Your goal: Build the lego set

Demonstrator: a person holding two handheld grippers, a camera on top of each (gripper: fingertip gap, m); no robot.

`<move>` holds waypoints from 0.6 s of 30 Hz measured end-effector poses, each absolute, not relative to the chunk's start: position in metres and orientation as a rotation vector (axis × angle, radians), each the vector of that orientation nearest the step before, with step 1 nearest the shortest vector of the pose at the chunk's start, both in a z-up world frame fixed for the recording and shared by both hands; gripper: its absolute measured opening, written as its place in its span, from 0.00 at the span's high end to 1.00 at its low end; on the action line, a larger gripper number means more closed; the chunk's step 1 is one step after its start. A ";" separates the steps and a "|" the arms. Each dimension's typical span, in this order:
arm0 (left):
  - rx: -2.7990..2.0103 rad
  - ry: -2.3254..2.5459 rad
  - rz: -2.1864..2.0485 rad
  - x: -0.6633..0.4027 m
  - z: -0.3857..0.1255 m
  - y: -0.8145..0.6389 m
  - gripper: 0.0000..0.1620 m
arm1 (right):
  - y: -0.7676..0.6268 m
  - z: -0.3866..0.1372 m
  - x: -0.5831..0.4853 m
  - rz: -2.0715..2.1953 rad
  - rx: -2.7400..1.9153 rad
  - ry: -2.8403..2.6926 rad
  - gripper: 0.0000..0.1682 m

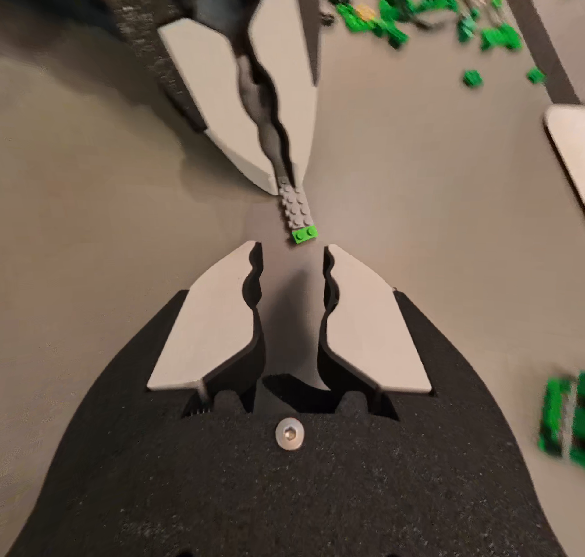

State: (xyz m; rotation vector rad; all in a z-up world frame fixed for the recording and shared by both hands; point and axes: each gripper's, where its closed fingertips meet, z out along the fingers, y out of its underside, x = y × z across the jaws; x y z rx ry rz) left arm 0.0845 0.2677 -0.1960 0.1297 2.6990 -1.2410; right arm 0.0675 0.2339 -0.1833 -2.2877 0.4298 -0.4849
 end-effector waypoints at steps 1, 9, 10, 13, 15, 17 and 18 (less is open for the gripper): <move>0.131 2.702 -1.246 0.084 -0.196 0.268 0.95 | 0.235 -0.184 0.067 -0.434 -2.275 0.350 0.79; 0.126 2.719 -1.264 0.084 -0.196 0.268 0.95 | 0.238 -0.185 0.081 -0.127 -2.230 0.244 0.80; 0.126 2.719 -1.264 0.084 -0.196 0.268 0.95 | 0.239 -0.186 0.079 -0.100 -2.235 0.230 0.80; 0.127 2.719 -1.264 0.084 -0.196 0.268 0.95 | 0.242 -0.192 0.078 -0.079 -2.275 0.207 0.81; 0.127 2.719 -1.264 0.084 -0.196 0.268 0.95 | 0.243 -0.194 0.079 -0.090 -2.287 0.195 0.82; 0.127 2.718 -1.264 0.084 -0.196 0.268 0.95 | 0.244 -0.194 0.079 -0.091 -2.286 0.190 0.84; 0.127 2.718 -1.264 0.084 -0.196 0.268 0.95 | 0.244 -0.194 0.080 -0.092 -2.286 0.192 0.85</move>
